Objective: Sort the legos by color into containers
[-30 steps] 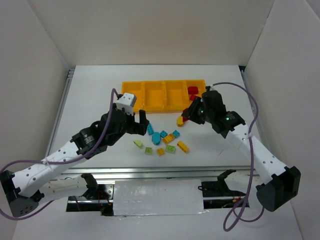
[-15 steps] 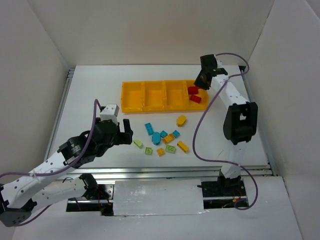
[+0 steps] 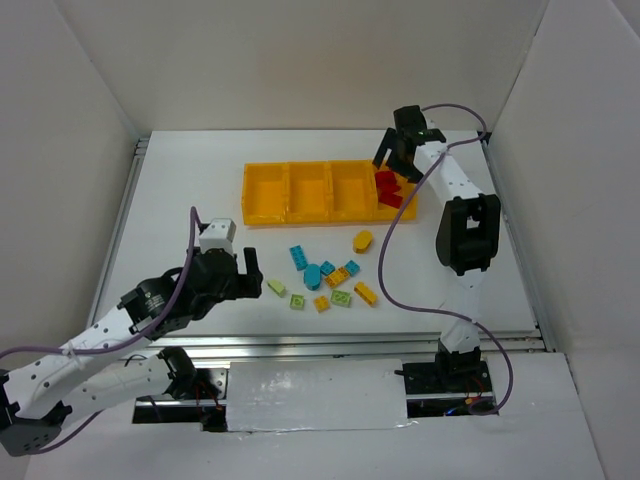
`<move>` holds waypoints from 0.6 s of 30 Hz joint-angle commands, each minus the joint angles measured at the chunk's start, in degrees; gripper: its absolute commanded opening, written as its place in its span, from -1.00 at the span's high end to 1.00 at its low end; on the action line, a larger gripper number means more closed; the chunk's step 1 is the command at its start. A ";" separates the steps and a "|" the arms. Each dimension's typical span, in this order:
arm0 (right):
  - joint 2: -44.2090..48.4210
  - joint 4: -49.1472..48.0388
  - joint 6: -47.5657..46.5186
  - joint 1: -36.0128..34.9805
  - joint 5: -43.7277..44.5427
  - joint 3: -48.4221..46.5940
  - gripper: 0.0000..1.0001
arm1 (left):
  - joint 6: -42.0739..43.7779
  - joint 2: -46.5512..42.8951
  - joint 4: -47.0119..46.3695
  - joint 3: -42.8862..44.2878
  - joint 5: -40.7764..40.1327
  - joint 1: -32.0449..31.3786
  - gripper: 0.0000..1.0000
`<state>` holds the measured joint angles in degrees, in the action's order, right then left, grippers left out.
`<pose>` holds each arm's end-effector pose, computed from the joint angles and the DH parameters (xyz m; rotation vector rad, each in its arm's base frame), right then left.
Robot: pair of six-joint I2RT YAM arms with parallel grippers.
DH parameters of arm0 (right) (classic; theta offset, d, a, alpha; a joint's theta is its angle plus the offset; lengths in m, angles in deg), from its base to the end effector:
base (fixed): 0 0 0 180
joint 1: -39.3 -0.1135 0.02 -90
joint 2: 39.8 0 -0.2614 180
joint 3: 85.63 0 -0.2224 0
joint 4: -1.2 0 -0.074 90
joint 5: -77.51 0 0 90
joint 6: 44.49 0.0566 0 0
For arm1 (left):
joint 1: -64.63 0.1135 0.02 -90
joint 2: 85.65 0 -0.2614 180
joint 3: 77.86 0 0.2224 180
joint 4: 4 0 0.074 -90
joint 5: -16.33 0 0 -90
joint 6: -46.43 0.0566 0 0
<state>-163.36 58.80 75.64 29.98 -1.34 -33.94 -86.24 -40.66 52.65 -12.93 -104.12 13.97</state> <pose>0.4600 0.0644 0.2465 0.5254 2.4129 0.0532 0.1126 -0.0921 0.3008 -0.1408 2.1306 -0.3769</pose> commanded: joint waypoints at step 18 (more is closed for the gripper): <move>18.82 -2.59 21.55 -22.76 18.37 34.62 -0.93 | 5.23 -4.03 4.89 4.16 -1.27 -0.41 -0.99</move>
<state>-141.03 55.88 92.36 7.07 11.91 0.70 -82.53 -43.13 59.47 -8.42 -106.03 13.99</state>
